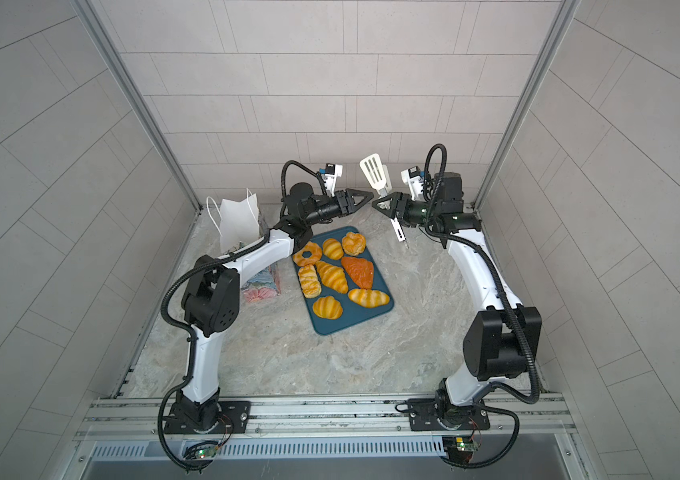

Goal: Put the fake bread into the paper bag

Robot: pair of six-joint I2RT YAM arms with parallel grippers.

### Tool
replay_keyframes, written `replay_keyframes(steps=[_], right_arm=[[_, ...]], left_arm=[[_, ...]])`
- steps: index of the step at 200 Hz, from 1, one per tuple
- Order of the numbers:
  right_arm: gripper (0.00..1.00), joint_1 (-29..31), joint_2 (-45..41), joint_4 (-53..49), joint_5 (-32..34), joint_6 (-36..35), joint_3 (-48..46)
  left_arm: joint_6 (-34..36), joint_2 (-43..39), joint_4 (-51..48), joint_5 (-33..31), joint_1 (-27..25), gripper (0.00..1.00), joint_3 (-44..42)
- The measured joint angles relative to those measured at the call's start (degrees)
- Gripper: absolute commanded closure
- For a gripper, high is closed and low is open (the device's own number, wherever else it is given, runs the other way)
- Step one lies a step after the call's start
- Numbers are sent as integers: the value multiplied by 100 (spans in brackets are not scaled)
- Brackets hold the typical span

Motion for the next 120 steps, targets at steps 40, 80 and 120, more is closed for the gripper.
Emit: replay_keyframes(steps=[40, 80, 120], right_arm=[[36, 107, 9, 24, 0, 68, 9], [36, 214, 103, 63, 0, 153, 96], [36, 286, 160, 144, 4, 210, 144]], left_arm=[[-7, 146, -142, -4, -48, 54, 304], [-50, 260, -122, 26, -76, 54, 398], [-79, 321, -83, 50, -76, 54, 400]])
